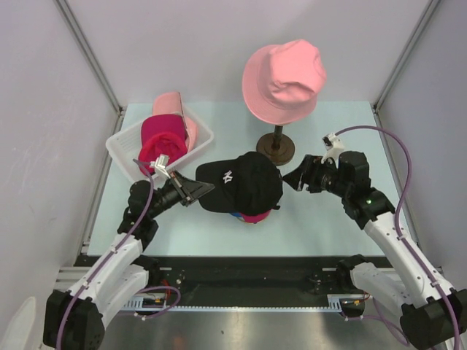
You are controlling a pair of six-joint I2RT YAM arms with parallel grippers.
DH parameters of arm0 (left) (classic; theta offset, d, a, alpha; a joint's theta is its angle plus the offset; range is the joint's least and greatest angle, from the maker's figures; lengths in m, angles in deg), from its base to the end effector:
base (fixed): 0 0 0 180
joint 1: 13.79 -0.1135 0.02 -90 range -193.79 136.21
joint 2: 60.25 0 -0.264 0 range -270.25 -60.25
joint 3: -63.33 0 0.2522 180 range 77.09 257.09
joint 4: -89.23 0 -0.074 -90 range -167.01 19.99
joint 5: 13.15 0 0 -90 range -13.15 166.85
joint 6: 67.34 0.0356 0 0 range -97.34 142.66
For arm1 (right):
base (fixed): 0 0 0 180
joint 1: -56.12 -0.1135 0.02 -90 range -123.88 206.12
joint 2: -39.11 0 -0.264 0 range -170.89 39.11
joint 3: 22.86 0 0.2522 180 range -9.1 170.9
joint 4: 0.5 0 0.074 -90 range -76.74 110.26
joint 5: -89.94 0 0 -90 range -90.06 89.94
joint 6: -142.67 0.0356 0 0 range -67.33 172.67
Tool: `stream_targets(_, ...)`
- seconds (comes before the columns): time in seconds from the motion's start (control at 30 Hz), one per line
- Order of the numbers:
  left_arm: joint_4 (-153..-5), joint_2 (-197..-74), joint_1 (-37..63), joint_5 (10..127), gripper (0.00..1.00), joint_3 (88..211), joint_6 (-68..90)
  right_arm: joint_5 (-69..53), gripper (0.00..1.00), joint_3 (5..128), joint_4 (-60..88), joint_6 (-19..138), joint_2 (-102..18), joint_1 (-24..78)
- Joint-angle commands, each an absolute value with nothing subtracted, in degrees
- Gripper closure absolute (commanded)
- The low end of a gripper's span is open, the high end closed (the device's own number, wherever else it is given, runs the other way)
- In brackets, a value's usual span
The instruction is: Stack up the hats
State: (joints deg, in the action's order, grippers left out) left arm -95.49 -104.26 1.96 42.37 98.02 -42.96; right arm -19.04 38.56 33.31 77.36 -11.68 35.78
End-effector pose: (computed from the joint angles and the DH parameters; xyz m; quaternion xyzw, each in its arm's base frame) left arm 0.1697 -0.0688 0.2478 -0.1137 0.7212 -0.5874 0.3492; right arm 0.1835 0.0804 0.3222 -0.0595 0.8262 0.3351 0.4490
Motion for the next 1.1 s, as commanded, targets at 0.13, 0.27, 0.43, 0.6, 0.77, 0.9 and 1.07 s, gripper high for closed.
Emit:
stream_targets(0.13, -105.0, -106.8, 0.4, 42.0, 1.0, 93.0, -43.7, -34.7, 0.26, 31.0, 18.3, 85.0, -10.8, 39.4)
stream_targets(0.27, -105.9, -108.0, 0.2, 42.0, 1.0, 91.9, -43.1, -38.5, 0.27, 27.6, 13.8, 87.5, -11.7, 39.4)
stream_targets(0.43, -107.1, -109.7, -0.5, 42.0, 1.0, 89.8, -41.8, -39.6, 0.28, 26.8, 9.9, 89.5, -11.5, 39.3)
stream_targets(0.6, -110.5, -113.5, -0.7, 39.6, 1.0, 88.4, -41.5, -33.8, 0.28, 31.1, 16.8, 85.9, -8.4, 39.2)
stream_targets(0.77, -109.7, -115.5, -0.7, 38.8, 1.0, 88.9, -38.8, -29.3, 0.29, 37.8, 22.6, 82.5, -9.6, 37.6)
stream_targets(0.9, -109.0, -119.3, -0.7, 39.1, 1.0, 89.1, -36.9, -23.8, 0.29, 42.3, 25.6, 80.1, -12.9, 31.1)
stream_targets(1.07, -104.7, -122.5, -0.7, 39.8, 1.0, 91.0, -33.3, -15.1, 0.28, 49.1, 28.6, 76.7, -17.2, 24.1)
